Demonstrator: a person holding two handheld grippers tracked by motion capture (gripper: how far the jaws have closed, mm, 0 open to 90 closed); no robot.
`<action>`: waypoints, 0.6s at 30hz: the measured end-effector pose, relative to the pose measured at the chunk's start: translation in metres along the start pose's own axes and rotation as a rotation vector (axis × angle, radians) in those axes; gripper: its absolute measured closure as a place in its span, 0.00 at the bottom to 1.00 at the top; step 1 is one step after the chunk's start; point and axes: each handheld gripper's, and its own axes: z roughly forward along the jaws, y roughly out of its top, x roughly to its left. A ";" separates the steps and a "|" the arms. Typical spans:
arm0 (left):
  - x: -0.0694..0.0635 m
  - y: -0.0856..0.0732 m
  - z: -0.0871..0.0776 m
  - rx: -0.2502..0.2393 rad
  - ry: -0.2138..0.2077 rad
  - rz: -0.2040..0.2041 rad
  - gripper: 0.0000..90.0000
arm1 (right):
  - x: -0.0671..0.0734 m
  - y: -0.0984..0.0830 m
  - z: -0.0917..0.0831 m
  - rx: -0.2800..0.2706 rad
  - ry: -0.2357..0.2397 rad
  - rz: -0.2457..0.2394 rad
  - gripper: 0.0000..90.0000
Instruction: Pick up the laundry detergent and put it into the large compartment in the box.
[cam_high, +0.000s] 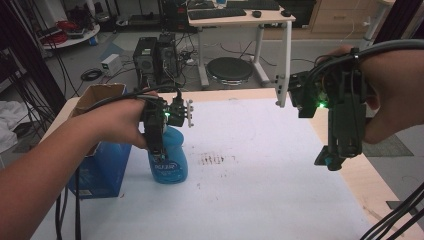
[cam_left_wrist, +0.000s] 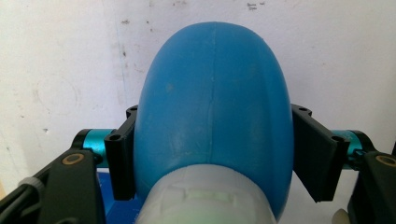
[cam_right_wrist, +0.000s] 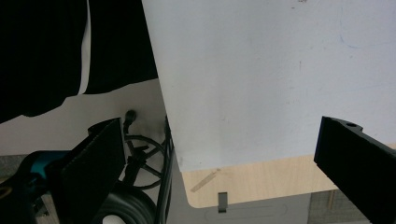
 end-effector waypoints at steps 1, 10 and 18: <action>0.000 0.000 0.000 -0.001 0.002 0.000 0.32 | 0.000 0.000 0.000 -0.001 0.000 0.001 0.01; -0.001 0.000 0.001 0.003 0.007 0.000 0.33 | 0.000 -0.001 0.001 0.001 0.000 -0.002 0.01; 0.000 0.001 0.001 0.008 0.013 0.000 0.35 | 0.000 -0.001 0.001 -0.003 0.002 0.002 0.01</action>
